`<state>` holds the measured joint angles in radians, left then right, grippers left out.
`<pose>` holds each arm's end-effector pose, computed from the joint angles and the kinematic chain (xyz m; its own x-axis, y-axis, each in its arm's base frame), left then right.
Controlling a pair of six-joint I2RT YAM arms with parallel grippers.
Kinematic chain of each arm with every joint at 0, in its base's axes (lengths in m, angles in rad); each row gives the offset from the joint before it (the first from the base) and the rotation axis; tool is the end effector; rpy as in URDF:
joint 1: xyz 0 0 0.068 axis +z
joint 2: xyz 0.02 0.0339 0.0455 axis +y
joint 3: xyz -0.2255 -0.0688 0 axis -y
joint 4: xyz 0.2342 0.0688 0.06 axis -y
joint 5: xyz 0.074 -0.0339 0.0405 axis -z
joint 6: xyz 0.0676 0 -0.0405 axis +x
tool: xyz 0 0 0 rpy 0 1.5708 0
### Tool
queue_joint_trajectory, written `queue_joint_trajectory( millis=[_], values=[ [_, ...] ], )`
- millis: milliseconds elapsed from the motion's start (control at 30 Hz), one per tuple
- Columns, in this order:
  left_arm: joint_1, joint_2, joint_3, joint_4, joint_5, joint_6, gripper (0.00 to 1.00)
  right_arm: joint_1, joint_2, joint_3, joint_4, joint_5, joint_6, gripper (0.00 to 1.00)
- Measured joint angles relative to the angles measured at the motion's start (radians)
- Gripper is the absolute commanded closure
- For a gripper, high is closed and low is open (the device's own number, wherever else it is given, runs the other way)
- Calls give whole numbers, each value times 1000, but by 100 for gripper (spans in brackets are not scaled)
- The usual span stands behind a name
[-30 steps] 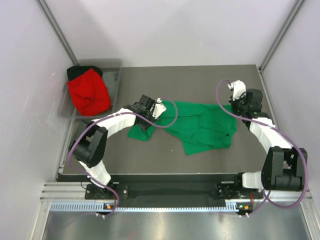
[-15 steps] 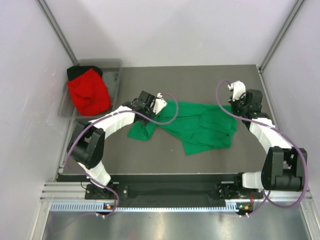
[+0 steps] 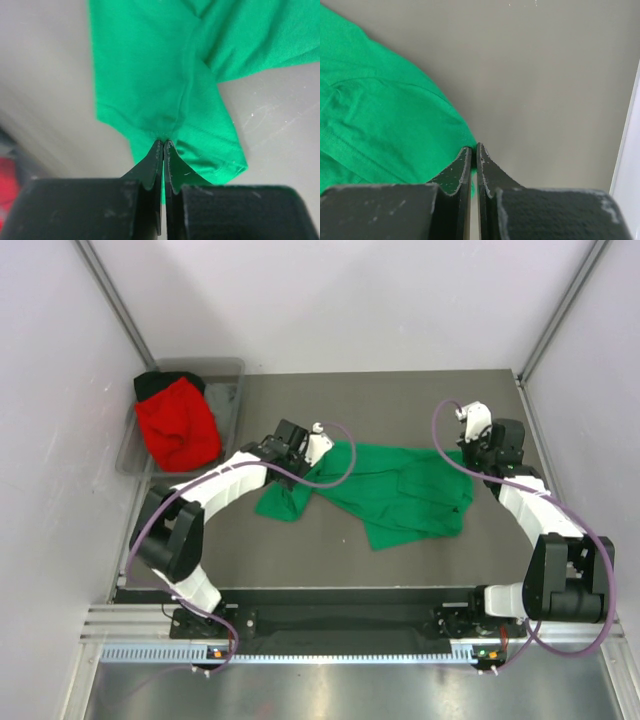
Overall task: Fold and stack the t-shirts
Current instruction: Flatten the tshirt out
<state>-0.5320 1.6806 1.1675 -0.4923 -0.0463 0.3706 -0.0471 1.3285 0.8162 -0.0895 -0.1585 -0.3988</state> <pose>0.3067 -0.1769 0.1554 -0.5025 0.7156 -0.4852 0.7159 0.6590 0.2305 0.3156 -0.0042 0.1902 -0.4887 -0.3608 -0.7943 -0.2965 0.9250 -0.2377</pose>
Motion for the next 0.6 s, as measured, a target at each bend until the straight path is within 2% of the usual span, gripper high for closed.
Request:
queue_joint_trajectory(
  millis=[133, 200, 233, 300, 433, 600],
  values=[
    [0, -92, 0, 5, -31, 14, 100, -2, 1, 0, 0, 0, 1, 100],
    [0, -153, 0, 21, -52, 24, 100, -9, 10, 0, 0, -2, 5, 79],
    [0, -181, 0, 29, -58, 27, 100, -15, 18, 1, 0, 0, 9, 57],
    [0, -216, 2, 37, -67, 28, 100, -30, 40, 2, 0, 8, 8, 46],
    [0, -212, 3, 40, -66, 22, 100, -62, 53, 2, -8, 20, -24, 43],
    [0, -188, 3, 38, -64, 19, 100, -74, -37, -17, -50, -66, -159, 49]
  ],
)
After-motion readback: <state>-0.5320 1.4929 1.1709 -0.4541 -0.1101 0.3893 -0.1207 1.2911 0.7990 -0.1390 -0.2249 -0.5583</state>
